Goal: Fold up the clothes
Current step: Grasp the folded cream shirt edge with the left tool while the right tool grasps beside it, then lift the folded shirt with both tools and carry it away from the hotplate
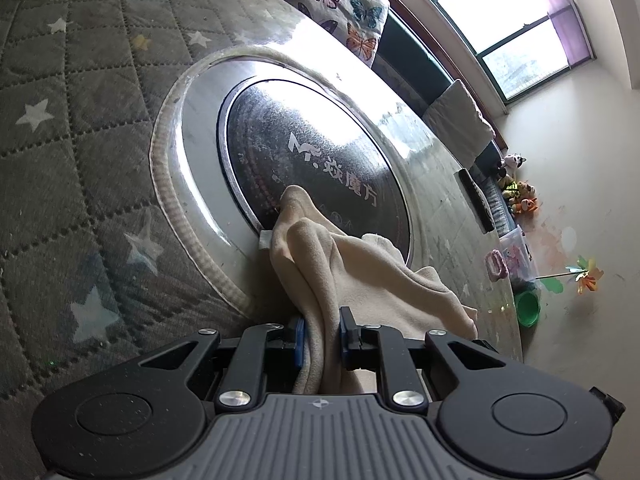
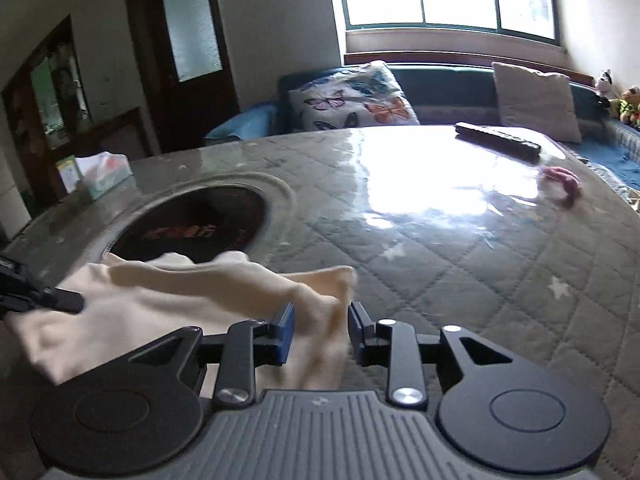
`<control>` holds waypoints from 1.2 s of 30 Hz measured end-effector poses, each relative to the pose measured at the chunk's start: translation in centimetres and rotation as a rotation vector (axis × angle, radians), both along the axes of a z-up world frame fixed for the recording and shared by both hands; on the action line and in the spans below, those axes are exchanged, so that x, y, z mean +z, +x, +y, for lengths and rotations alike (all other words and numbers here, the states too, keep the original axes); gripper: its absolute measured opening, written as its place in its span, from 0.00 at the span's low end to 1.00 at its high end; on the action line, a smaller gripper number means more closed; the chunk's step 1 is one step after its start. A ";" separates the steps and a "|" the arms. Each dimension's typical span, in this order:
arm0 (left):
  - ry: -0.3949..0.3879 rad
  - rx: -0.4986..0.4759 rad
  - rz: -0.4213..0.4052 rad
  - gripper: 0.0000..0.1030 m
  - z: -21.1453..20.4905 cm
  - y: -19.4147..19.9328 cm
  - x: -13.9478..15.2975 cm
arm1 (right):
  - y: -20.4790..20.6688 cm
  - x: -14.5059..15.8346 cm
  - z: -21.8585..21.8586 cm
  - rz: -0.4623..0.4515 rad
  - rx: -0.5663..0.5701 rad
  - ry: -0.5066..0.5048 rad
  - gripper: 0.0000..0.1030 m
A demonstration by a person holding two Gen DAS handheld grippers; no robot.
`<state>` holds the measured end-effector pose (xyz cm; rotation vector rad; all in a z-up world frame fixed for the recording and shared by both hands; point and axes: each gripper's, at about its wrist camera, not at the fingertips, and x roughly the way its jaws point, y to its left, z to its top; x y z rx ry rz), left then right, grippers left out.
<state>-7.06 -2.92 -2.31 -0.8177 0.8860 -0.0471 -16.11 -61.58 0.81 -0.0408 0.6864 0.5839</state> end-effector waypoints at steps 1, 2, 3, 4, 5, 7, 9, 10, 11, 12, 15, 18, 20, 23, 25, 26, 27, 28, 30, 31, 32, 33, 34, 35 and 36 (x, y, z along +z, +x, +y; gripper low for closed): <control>0.005 -0.001 0.000 0.17 -0.1 0.0 0.0 | 0.2 -0.3 -0.1 0.013 -0.001 0.006 0.28; 0.010 -0.003 0.000 0.17 -0.1 0.1 0.1 | 0.5 -0.5 -0.1 0.025 -0.003 0.012 0.28; 0.017 -0.005 0.000 0.17 -0.2 0.1 0.2 | 0.6 -0.7 -0.1 0.029 -0.006 0.020 0.29; 0.024 -0.007 0.000 0.17 -0.3 0.1 0.2 | 0.7 -0.9 0.0 0.034 -0.009 0.028 0.29; 0.029 -0.008 -0.001 0.17 -0.4 0.1 0.4 | 0.8 -1.1 0.0 0.038 -0.012 0.036 0.29; 0.043 -0.014 -0.009 0.17 -0.6 0.1 0.8 | 0.8 -1.2 -0.1 0.042 -0.016 0.051 0.24; 0.057 -0.022 -0.023 0.17 -1.0 0.2 1.5 | 0.7 -1.1 -0.2 0.043 -0.018 0.065 0.12; 0.065 -0.027 -0.031 0.17 -1.3 0.4 1.9 | 0.6 -1.0 -0.3 0.043 -0.019 0.072 0.09; 0.072 -0.033 -0.040 0.16 -1.6 0.5 2.3 | 0.5 -1.0 -0.4 0.043 -0.019 0.079 0.08; 0.081 -0.041 -0.051 0.16 -2.0 0.7 2.8 | 0.4 -0.9 -0.5 0.043 -0.021 0.086 0.08; 0.105 -0.071 -0.086 0.16 -3.3 1.8 4.1 | 0.0 -0.1 -1.4 0.020 -0.034 0.113 0.07; 0.121 -0.109 -0.111 0.15 -5.3 3.3 5.0 | -0.5 1.1 -2.6 -0.018 -0.053 0.119 0.07; 0.130 -0.139 -0.119 0.15 -7.0 4.6 5.3 | -0.5 1.7 -3.7 -0.042 -0.075 0.113 0.07; 0.135 -0.190 -0.121 0.15 -9.6 6.5 5.5 | -0.1 2.6 -5.7 -0.071 -0.121 0.094 0.07; 0.139 -0.226 -0.123 0.15 -11.6 8.0 5.5 | 0.3 3.0 -7.0 -0.083 -0.153 0.082 0.07; 0.142 -0.243 -0.126 0.15 -12.6 8.6 5.6 | 0.7 3.3 -7.9 -0.090 -0.177 0.071 0.07; 0.149 -0.262 -0.131 0.15 -13.6 9.3 5.6 | 1.0 3.4 -8.7 -0.096 -0.196 0.059 0.07; 0.155 -0.281 -0.136 0.15 -14.6 9.9 5.6 | 1.4 3.6 -9.4 -0.101 -0.214 0.046 0.07; 0.157 -0.316 -0.139 0.15 -16.5 11.2 5.6 | 2.1 3.9 -10.8 -0.112 -0.249 0.021 0.07; 0.157 -0.333 -0.139 0.15 -17.5 11.9 5.5 | 2.4 4.0 -11.5 -0.119 -0.266 0.008 0.07; 0.159 -0.349 -0.143 0.14 -18.3 12.4 5.5 | 2.8 4.2 -12.2 -0.124 -0.284 0.000 0.07; 0.163 -0.364 -0.148 0.14 -19.2 12.9 5.5 | 3.1 4.4 -12.8 -0.130 -0.302 -0.007 0.07; 0.170 -0.378 -0.155 0.14 -20.0 13.3 5.5 | 3.4 4.6 -13.5 -0.135 -0.319 -0.015 0.07; 0.178 -0.392 -0.162 0.14 -20.9 13.8 5.5 | 3.7 4.7 -14.1 -0.141 -0.337 -0.022 0.07; 0.188 -0.404 -0.163 0.15 -21.7 14.2 5.3 | 4.0 4.7 -14.7 -0.145 -0.353 -0.031 0.07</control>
